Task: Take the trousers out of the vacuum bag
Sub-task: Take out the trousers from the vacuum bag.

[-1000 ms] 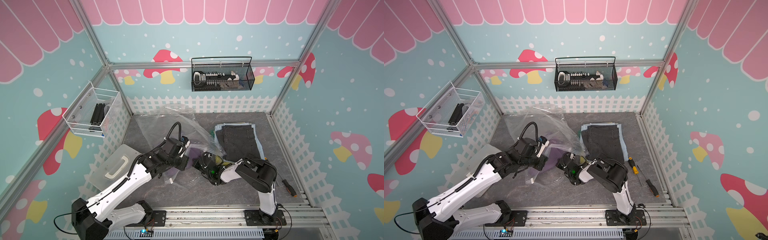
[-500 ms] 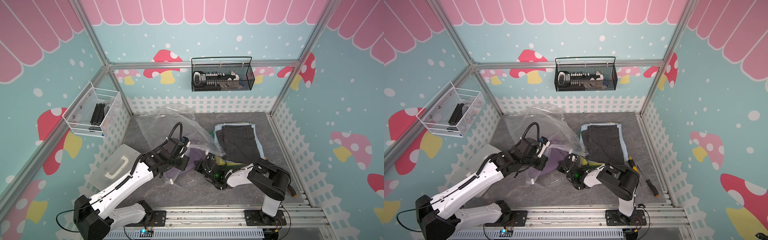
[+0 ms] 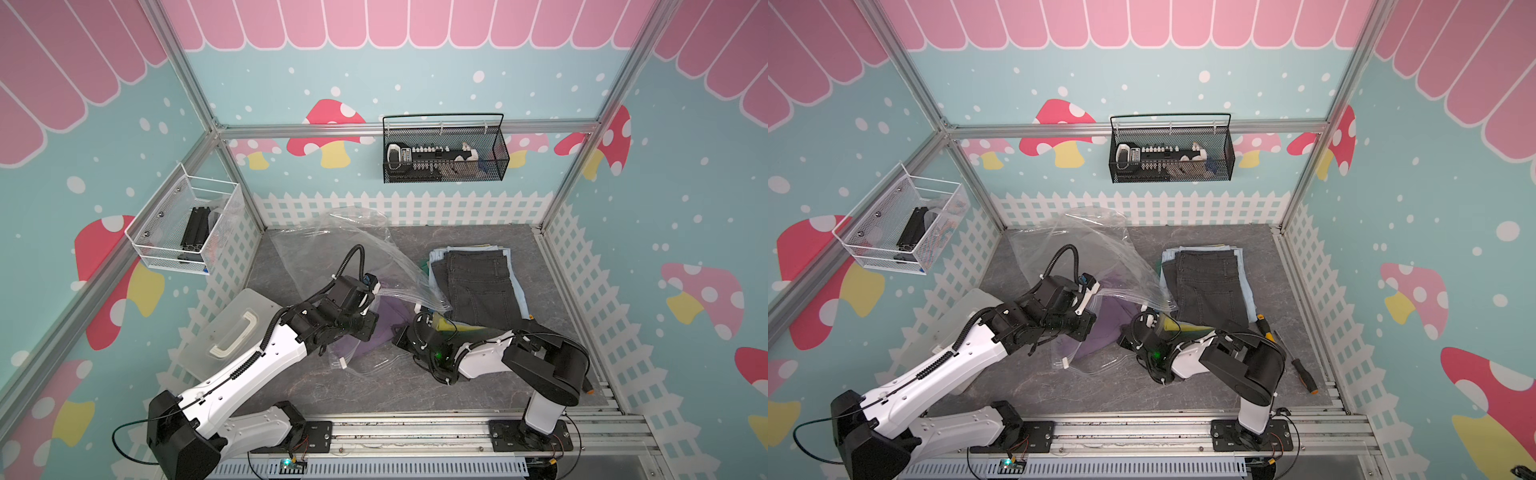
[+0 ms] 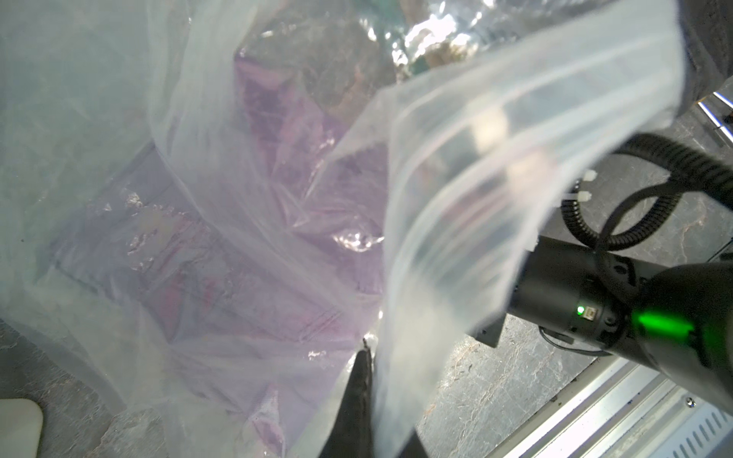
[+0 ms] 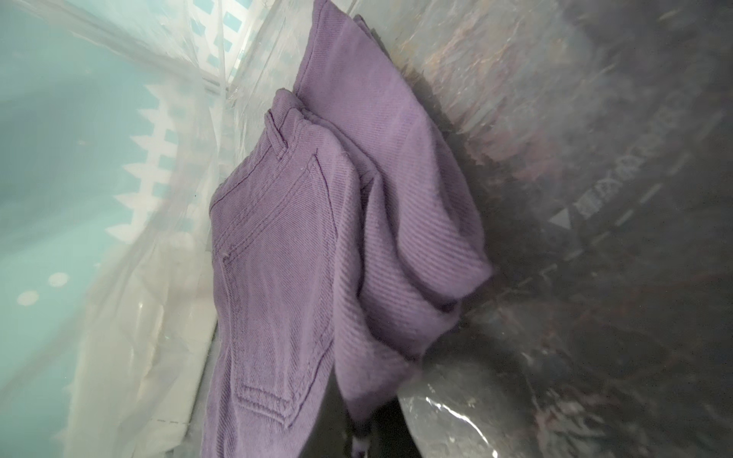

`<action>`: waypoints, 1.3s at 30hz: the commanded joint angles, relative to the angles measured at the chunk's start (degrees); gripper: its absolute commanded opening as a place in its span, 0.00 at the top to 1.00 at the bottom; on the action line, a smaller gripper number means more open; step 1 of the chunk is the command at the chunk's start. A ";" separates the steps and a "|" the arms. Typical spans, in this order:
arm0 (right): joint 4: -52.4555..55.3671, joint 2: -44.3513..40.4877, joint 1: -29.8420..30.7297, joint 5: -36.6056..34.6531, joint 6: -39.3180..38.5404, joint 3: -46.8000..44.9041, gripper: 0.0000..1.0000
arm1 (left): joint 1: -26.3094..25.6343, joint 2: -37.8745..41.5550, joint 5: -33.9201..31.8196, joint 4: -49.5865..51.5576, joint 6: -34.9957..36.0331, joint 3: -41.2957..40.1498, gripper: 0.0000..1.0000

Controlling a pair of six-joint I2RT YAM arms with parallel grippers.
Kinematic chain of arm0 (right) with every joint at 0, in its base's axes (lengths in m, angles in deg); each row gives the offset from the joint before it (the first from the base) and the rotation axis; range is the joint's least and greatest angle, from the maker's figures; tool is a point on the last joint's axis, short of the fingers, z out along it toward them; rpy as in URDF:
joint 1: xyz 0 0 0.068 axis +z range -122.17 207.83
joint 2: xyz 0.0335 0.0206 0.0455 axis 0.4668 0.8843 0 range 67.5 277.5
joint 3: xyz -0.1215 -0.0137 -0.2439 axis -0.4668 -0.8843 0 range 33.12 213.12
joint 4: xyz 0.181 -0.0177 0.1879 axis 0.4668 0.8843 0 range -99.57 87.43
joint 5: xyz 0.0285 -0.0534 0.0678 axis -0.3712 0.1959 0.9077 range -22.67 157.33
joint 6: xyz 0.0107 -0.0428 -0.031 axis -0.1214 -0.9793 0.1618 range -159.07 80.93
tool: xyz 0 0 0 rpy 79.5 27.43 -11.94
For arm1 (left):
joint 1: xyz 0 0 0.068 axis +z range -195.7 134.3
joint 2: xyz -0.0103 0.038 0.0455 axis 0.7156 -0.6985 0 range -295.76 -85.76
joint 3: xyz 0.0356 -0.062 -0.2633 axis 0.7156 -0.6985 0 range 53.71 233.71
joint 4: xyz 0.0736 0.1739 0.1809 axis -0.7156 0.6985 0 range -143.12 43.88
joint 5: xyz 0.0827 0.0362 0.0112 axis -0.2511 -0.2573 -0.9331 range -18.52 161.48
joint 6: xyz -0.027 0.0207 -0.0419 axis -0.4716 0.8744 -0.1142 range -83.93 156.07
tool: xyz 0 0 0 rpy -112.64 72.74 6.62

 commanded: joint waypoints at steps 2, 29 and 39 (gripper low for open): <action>1.02 -4.85 0.97 -1.87 -0.35 -2.39 1.00 | 0.02 -0.01 -1.59 0.85 -0.03 0.60 1.00; 14.66 -18.23 1.47 -2.49 -5.21 -1.28 1.00 | -1.60 2.35 0.85 -0.51 -3.59 -0.56 1.00; 14.83 -18.06 0.78 -1.02 -3.87 -0.59 1.00 | -16.58 13.10 -8.18 0.12 -11.49 -2.29 0.46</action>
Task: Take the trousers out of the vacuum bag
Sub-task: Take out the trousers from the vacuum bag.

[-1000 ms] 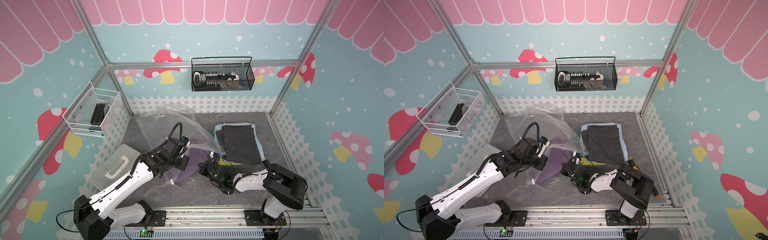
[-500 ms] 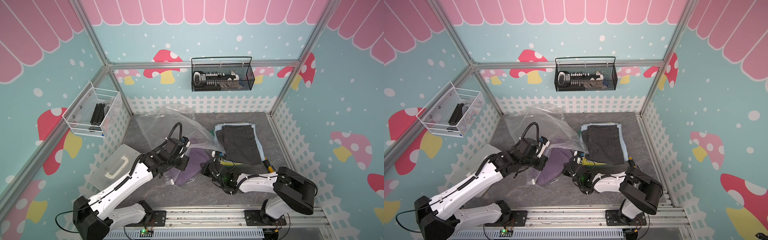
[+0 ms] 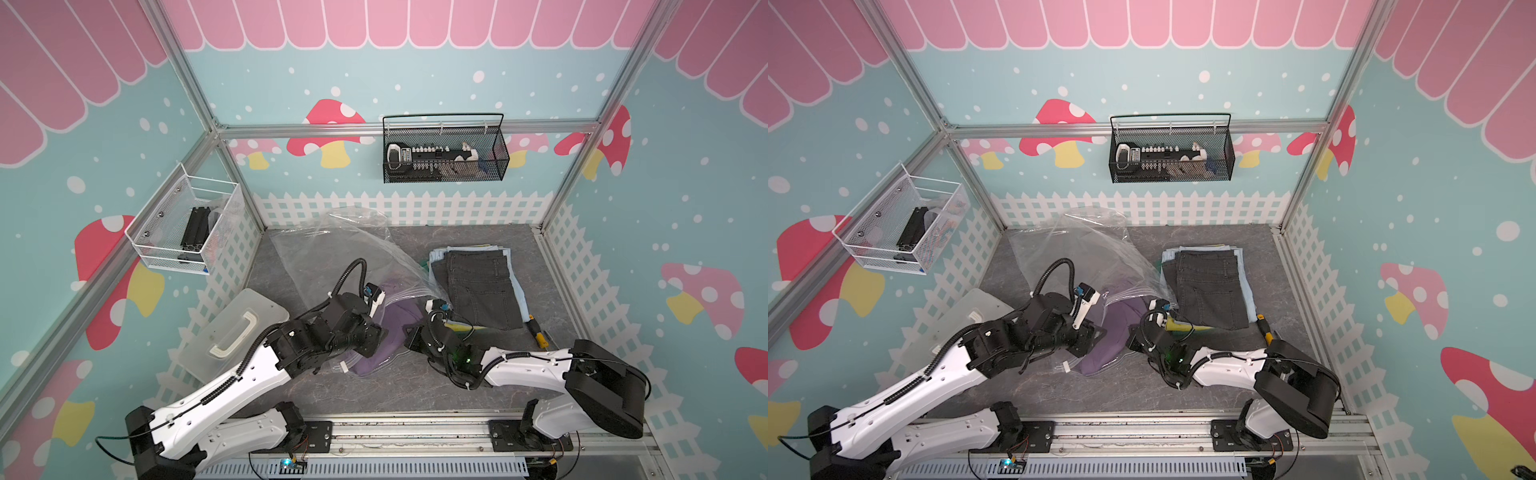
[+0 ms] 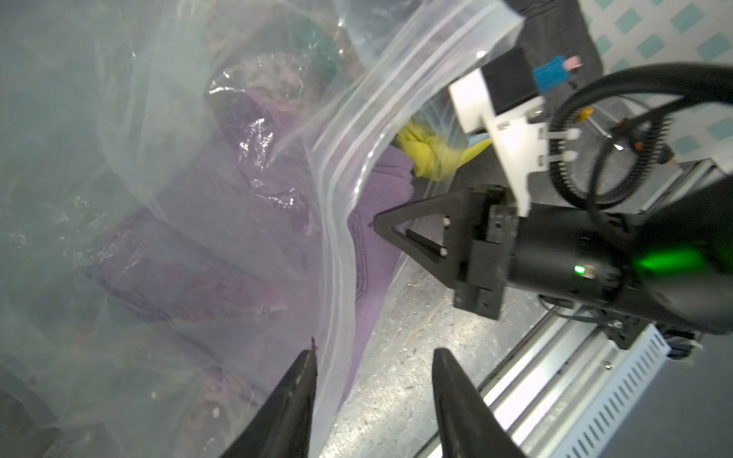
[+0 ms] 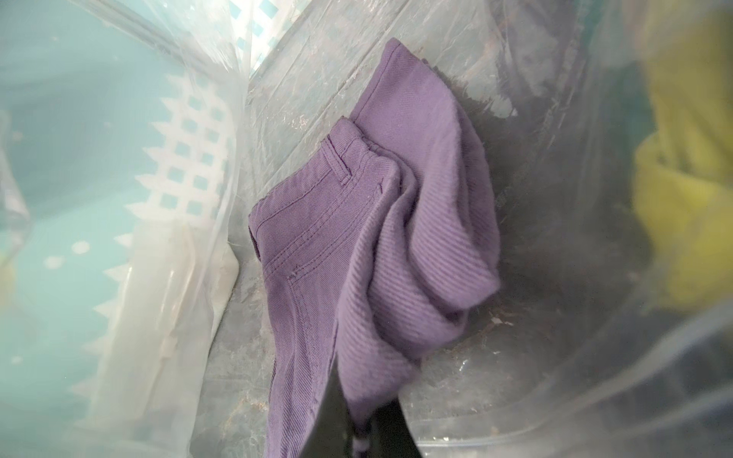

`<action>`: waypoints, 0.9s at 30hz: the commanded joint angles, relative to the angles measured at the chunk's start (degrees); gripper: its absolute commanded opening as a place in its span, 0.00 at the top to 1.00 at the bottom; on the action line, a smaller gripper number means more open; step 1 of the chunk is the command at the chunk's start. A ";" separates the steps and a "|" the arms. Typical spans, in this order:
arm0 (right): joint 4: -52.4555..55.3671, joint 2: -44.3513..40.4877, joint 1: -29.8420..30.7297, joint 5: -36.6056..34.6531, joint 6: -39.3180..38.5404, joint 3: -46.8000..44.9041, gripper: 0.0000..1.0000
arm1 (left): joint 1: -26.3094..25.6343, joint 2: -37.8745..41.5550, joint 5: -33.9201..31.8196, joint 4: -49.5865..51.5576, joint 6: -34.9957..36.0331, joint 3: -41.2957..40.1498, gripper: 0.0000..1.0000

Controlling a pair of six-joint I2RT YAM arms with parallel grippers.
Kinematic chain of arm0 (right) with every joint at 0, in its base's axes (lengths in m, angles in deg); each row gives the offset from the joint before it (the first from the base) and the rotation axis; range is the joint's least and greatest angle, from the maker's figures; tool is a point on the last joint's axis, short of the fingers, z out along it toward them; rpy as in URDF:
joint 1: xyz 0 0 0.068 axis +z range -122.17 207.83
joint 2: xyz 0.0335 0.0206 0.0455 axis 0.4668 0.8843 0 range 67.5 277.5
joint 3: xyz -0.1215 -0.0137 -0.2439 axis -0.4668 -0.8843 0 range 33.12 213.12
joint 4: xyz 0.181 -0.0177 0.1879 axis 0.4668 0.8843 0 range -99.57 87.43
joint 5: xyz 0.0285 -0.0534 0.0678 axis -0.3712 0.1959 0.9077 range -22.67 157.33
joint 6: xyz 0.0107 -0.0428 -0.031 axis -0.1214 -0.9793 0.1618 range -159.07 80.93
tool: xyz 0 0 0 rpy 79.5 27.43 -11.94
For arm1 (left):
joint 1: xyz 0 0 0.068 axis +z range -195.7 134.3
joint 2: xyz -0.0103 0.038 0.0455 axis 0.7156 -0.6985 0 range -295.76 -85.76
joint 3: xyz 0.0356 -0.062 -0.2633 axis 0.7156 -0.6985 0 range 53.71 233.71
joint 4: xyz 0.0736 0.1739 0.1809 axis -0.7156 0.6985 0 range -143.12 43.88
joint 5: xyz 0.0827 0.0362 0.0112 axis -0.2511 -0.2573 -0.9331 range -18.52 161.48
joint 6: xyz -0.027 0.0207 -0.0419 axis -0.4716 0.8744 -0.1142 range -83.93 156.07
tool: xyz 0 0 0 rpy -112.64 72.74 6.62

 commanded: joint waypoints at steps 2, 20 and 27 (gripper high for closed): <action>-0.11 -1.52 -0.59 0.84 1.24 1.79 1.00 | -8.65 3.12 -7.52 0.51 -6.07 -1.00 0.43; 14.09 -22.02 -3.89 1.84 0.72 -1.55 1.00 | -26.21 -15.44 -29.15 -8.29 -13.74 -3.76 0.09; 15.06 -24.76 -4.31 1.84 1.01 -3.08 1.00 | -25.95 -21.50 -28.38 -14.59 -15.38 -7.26 0.08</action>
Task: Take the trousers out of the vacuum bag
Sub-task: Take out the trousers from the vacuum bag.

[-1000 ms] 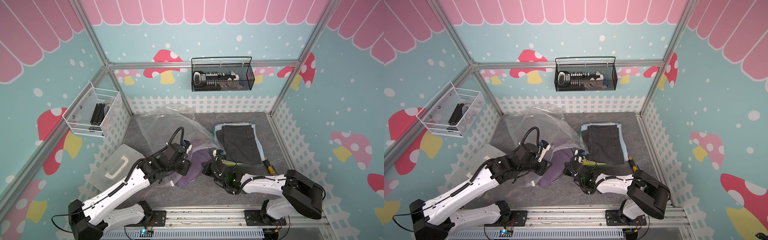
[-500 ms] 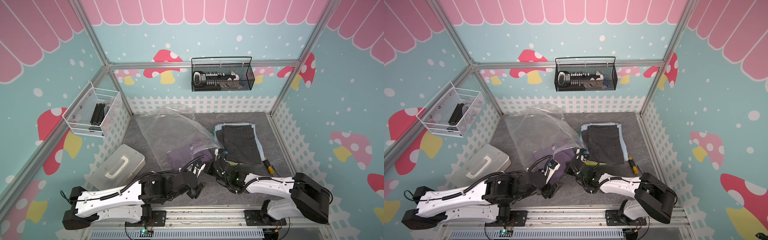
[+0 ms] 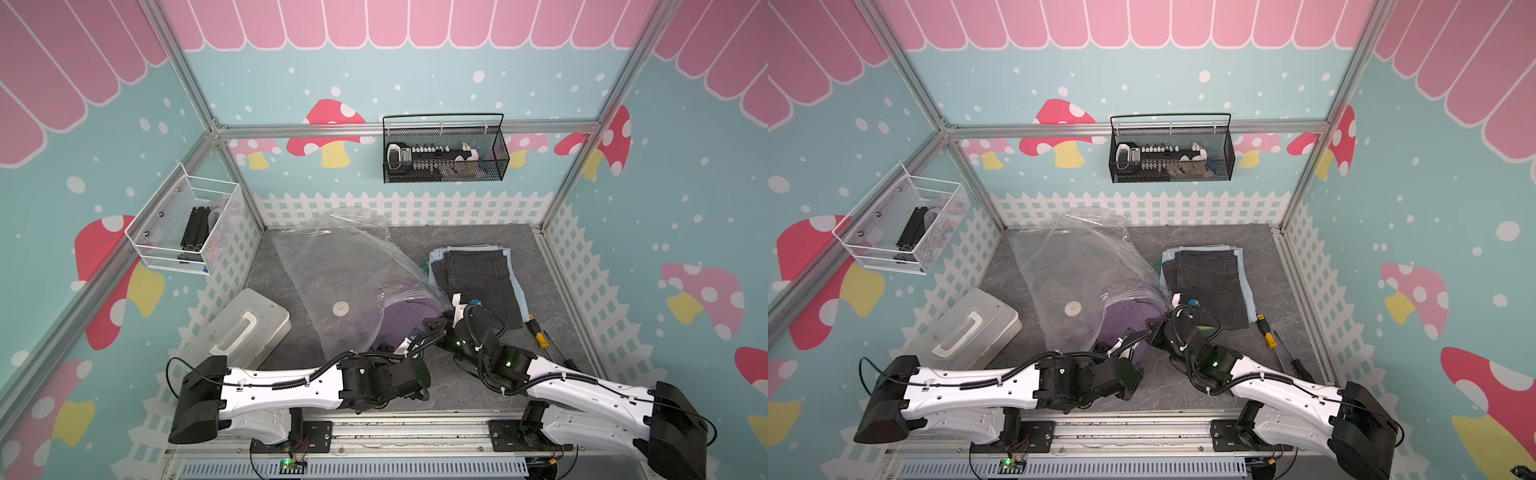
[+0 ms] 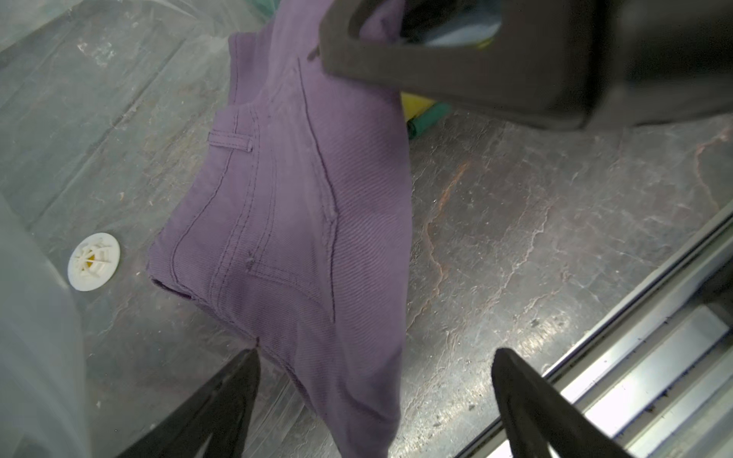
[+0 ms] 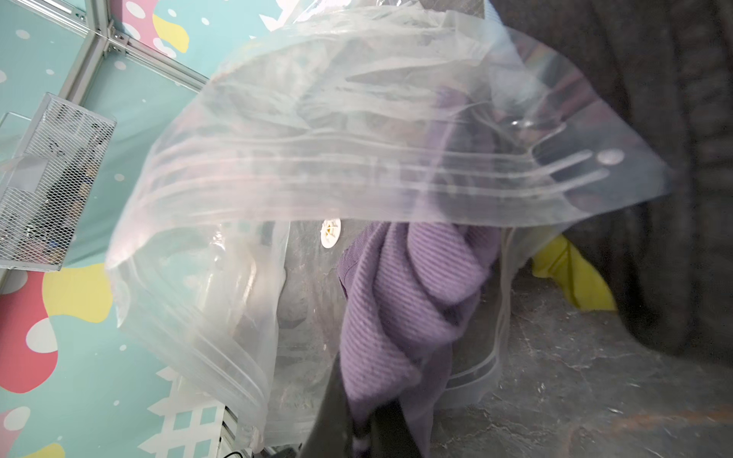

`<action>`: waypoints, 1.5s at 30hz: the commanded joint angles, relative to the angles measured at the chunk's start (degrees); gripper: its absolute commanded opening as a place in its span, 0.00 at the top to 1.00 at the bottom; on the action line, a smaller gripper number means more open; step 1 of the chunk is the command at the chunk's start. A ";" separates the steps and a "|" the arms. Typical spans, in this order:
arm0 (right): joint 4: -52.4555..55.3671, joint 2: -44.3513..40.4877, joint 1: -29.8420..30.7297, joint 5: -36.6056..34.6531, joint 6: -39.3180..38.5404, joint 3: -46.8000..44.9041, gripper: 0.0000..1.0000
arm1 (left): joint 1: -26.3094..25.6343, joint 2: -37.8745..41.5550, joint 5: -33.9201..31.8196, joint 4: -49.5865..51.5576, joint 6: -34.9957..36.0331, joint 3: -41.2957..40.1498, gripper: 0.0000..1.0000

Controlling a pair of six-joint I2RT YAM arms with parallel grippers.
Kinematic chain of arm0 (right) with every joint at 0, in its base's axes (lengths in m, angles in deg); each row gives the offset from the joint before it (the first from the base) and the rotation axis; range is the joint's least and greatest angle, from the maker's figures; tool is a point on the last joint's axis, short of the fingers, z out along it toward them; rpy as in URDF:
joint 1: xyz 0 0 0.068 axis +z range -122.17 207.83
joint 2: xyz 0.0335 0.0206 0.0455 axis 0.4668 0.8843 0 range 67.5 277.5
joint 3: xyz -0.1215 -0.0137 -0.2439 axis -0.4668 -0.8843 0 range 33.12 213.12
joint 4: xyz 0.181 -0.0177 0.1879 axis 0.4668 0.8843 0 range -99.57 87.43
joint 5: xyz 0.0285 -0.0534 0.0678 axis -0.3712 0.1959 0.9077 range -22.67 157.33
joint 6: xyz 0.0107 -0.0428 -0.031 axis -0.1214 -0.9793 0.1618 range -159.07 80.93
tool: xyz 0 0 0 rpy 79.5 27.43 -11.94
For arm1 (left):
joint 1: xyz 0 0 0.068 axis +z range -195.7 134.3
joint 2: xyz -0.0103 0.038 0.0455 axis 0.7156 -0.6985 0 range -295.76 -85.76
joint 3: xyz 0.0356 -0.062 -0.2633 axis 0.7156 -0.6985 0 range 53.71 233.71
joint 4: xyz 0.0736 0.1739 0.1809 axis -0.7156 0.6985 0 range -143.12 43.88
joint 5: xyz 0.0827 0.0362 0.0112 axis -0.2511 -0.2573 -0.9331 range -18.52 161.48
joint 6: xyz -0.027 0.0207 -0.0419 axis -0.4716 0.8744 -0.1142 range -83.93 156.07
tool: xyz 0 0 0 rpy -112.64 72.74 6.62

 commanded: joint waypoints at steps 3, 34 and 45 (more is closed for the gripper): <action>-1.27 -1.91 -0.54 -1.23 0.38 -0.83 1.00 | 0.26 -3.83 -1.27 -6.49 -3.06 -2.83 0.08; 1.69 -2.96 -1.45 -0.89 4.25 -4.66 0.41 | 4.21 -1.61 -1.93 -11.45 -7.95 -13.01 1.00; -0.51 1.06 -1.48 0.77 6.81 -4.25 0.22 | 3.87 -0.60 -2.10 -10.74 -7.71 -12.18 1.00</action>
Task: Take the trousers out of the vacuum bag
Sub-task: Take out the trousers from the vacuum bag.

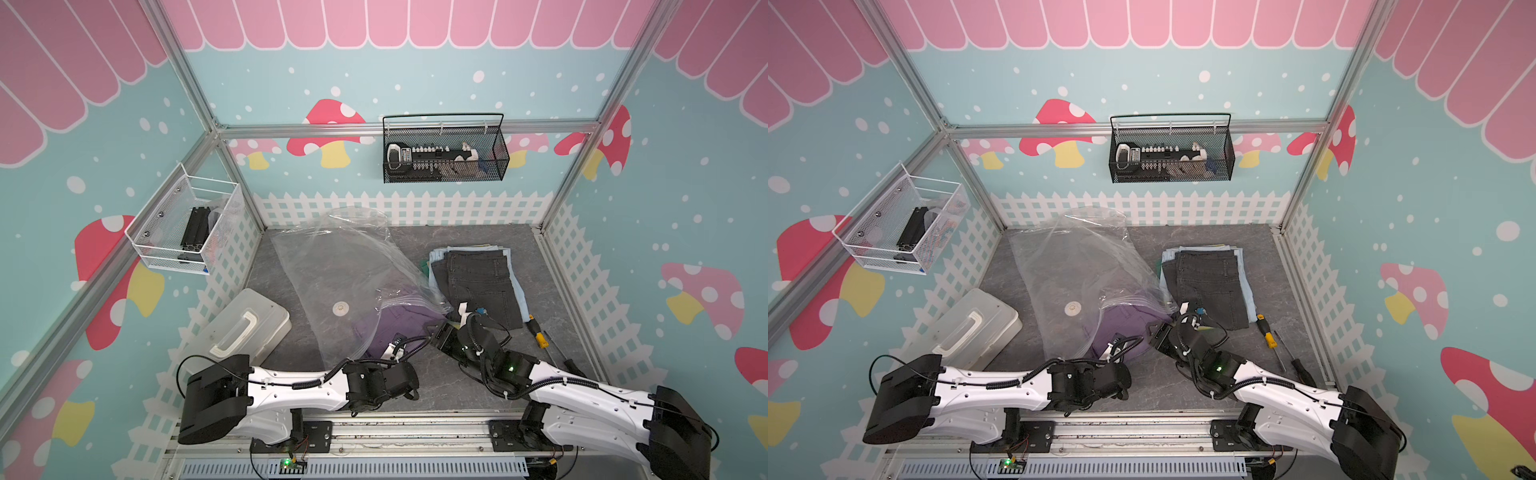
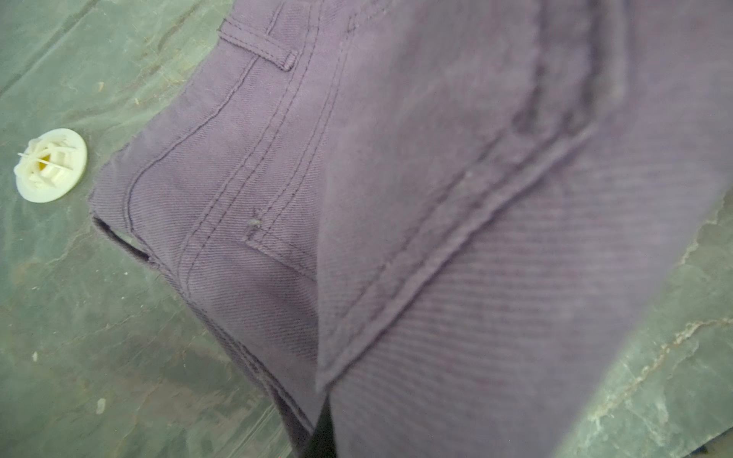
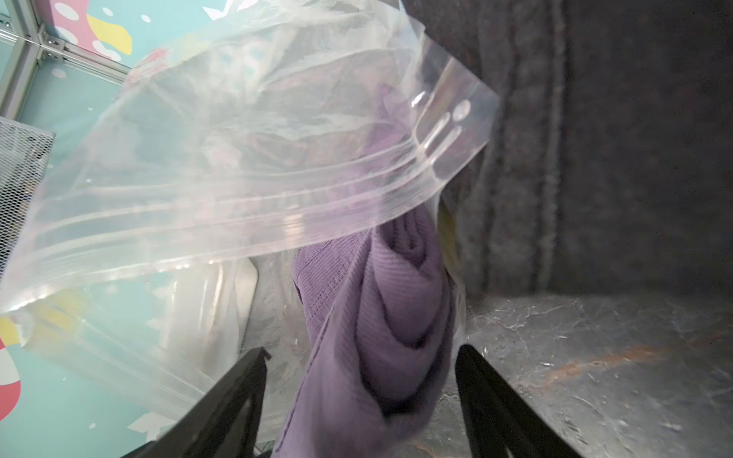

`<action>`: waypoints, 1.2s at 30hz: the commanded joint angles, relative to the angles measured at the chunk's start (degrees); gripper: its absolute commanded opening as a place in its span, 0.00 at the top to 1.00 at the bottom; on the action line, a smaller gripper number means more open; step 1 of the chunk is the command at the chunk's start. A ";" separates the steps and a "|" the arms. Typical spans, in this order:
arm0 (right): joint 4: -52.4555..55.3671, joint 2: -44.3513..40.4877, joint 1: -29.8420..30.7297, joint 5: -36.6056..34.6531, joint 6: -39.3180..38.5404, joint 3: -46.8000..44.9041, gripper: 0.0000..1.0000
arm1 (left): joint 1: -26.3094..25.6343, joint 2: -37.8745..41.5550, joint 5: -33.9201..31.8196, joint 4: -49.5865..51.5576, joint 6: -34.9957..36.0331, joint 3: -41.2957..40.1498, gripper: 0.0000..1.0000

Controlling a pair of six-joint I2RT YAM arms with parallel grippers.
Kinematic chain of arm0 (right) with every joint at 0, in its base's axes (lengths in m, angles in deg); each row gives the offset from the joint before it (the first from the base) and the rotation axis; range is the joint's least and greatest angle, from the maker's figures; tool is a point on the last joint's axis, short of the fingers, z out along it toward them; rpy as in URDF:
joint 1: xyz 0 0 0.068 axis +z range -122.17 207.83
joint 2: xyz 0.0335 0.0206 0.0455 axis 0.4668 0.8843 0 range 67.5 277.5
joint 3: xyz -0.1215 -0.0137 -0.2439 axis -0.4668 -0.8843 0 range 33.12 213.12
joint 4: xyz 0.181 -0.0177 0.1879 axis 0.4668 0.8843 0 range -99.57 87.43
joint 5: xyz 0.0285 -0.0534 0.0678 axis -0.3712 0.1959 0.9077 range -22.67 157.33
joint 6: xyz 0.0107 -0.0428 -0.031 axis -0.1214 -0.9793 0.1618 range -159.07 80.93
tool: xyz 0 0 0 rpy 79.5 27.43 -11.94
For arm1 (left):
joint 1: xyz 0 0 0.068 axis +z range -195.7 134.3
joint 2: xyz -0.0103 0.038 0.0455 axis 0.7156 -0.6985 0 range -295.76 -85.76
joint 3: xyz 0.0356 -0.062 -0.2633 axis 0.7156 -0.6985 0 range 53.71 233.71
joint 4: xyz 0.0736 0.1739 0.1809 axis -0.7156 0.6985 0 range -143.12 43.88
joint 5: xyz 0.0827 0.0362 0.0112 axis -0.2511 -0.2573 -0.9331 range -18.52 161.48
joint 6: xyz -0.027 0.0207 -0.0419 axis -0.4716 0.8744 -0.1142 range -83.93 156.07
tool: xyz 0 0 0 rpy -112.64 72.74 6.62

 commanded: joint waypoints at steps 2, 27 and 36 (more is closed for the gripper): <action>-3.57 3.67 -0.25 0.57 2.59 0.41 0.22 | -0.36 0.76 -2.28 -1.05 -1.27 0.60 1.00; 1.83 2.29 0.59 5.09 -5.46 2.38 0.95 | -8.32 3.64 -6.97 3.43 -3.05 4.06 1.00; 5.53 0.47 0.60 12.33 -16.28 4.80 0.99 | -9.59 4.39 -7.21 5.09 -0.79 8.34 1.00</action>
